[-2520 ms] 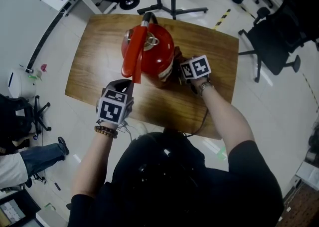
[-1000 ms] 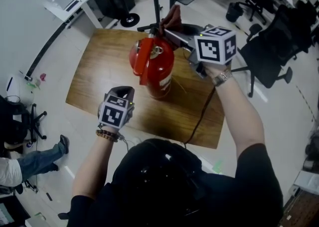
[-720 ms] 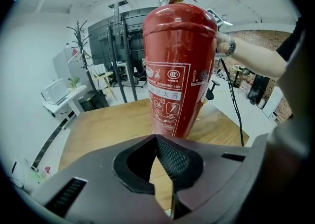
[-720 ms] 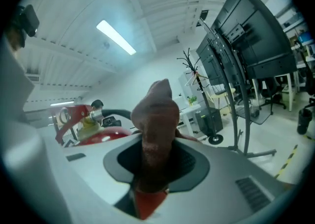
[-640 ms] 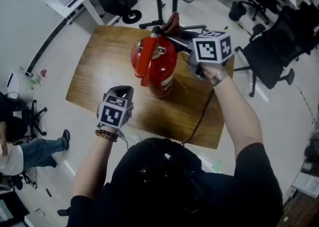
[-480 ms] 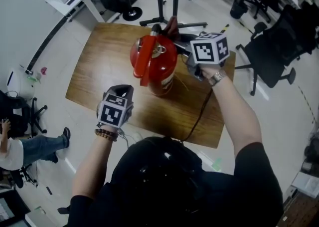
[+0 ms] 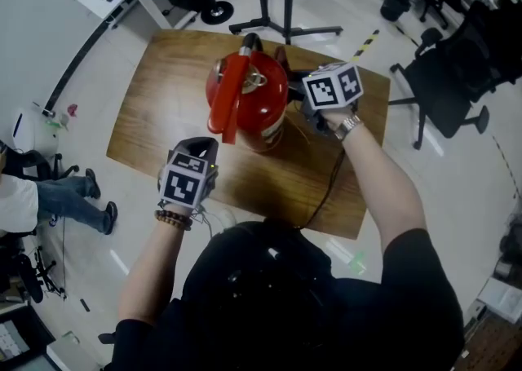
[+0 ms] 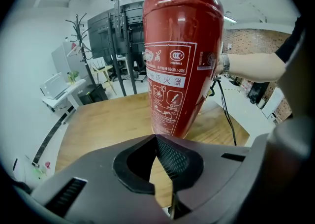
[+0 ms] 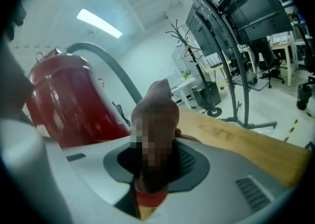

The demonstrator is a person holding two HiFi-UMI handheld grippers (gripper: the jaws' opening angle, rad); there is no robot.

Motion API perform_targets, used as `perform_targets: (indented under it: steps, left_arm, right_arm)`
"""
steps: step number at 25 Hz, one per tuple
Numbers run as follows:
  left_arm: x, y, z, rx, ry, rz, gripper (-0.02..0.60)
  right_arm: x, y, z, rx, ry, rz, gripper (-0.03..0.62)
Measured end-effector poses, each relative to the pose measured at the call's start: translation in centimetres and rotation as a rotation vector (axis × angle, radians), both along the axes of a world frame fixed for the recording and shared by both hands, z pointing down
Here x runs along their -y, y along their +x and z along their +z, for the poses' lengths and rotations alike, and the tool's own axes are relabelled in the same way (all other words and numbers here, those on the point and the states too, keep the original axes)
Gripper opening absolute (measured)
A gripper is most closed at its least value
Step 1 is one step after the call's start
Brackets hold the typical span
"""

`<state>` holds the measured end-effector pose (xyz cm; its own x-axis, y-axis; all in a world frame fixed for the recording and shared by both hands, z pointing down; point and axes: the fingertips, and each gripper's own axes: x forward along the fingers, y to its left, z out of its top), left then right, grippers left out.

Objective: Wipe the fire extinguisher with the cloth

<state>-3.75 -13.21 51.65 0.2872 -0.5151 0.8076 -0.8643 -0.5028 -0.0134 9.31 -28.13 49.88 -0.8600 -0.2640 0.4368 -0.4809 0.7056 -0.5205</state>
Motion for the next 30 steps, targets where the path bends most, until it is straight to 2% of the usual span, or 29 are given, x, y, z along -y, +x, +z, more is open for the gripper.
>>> perform_targets:
  steps: [15, 30]
  left_arm:
    - [0.0, -0.3, 1.5, 0.007, -0.039, -0.016, 0.000]
    - [-0.1, -0.7, 1.7, 0.011, -0.046, -0.029, 0.000]
  right_arm:
    - [-0.5, 0.0, 9.6, -0.175, -0.049, -0.040, 0.120]
    - [-1.2, 1.2, 15.0, -0.250, -0.119, 0.030, 0.118]
